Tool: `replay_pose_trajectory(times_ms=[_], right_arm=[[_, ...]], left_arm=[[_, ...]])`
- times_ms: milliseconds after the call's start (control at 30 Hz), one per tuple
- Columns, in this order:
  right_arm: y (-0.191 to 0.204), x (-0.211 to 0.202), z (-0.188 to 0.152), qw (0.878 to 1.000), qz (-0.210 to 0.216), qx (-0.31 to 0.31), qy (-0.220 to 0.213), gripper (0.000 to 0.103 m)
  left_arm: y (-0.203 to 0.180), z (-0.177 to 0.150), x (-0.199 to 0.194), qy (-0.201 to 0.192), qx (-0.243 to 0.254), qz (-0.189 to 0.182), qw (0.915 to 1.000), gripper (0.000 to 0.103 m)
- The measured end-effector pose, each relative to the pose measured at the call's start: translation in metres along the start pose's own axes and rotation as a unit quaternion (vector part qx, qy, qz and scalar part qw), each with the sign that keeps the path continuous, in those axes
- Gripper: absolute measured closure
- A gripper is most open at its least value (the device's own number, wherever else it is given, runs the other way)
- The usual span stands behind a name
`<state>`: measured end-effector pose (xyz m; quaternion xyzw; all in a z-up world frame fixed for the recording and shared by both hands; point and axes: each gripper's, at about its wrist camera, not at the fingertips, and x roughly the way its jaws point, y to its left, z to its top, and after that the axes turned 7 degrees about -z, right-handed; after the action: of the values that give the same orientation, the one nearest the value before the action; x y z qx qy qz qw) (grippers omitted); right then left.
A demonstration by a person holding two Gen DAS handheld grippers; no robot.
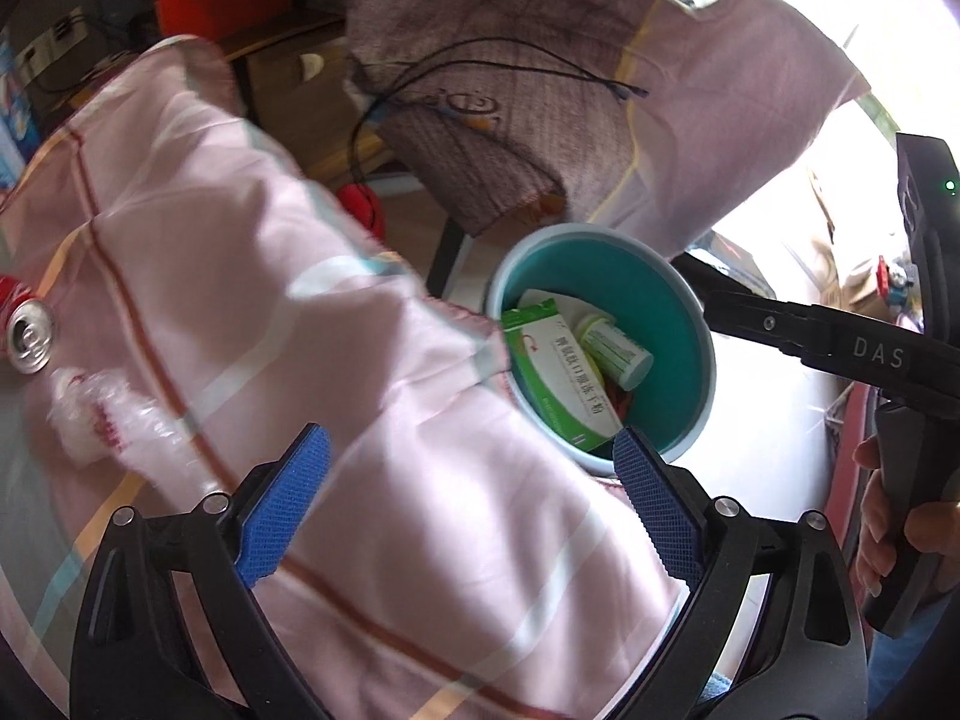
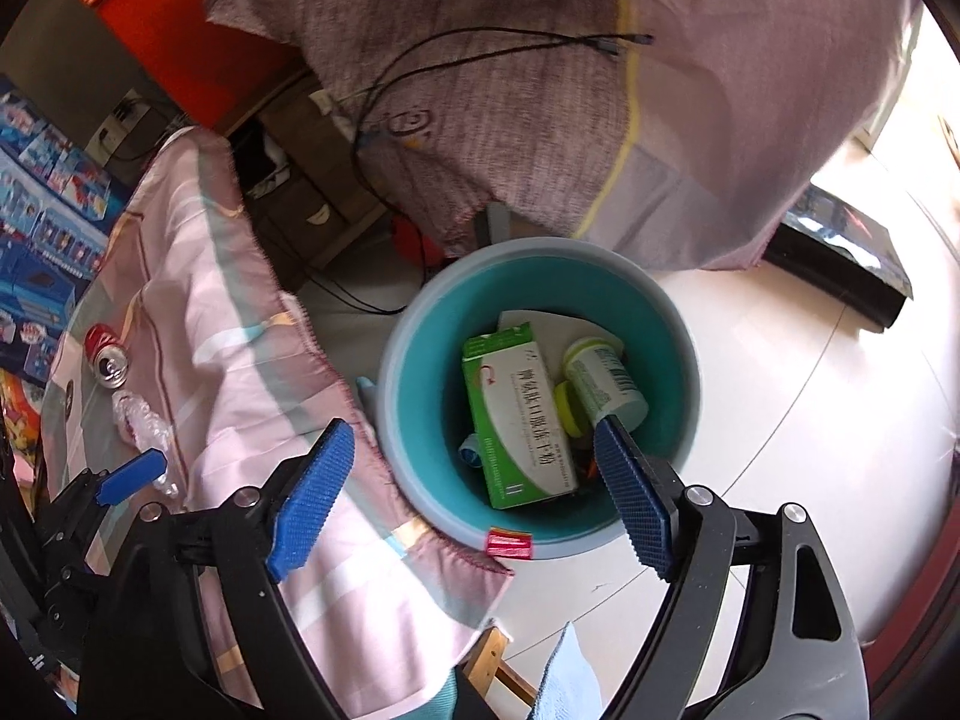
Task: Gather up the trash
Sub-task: 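Move both tools back over the bed toward the red can and plastic bag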
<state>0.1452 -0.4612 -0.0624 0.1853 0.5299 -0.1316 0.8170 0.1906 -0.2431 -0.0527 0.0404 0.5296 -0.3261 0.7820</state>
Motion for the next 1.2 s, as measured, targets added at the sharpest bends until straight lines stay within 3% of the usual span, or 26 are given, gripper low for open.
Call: replay_pose_trajectory(times_ms=[467, 933, 1200], right_arm=[[0.132, 0.003, -0.001, 0.993, 0.016, -0.116, 0.012, 0.022], [0.282, 0.041, -0.025, 0.968, 0.038, -0.241, 0.057, 0.022], [0.329, 0.069, -0.034, 0.956, 0.027, -0.284, 0.067, 0.022]], left_arm=[[0.108, -0.041, -0.07, -0.048, -0.093, 0.046, 0.9934, 0.006], [0.219, -0.097, -0.112, -0.064, -0.181, 0.084, 0.9778, 0.005], [0.262, -0.116, -0.121, -0.069, -0.223, 0.089, 0.9683, 0.005]])
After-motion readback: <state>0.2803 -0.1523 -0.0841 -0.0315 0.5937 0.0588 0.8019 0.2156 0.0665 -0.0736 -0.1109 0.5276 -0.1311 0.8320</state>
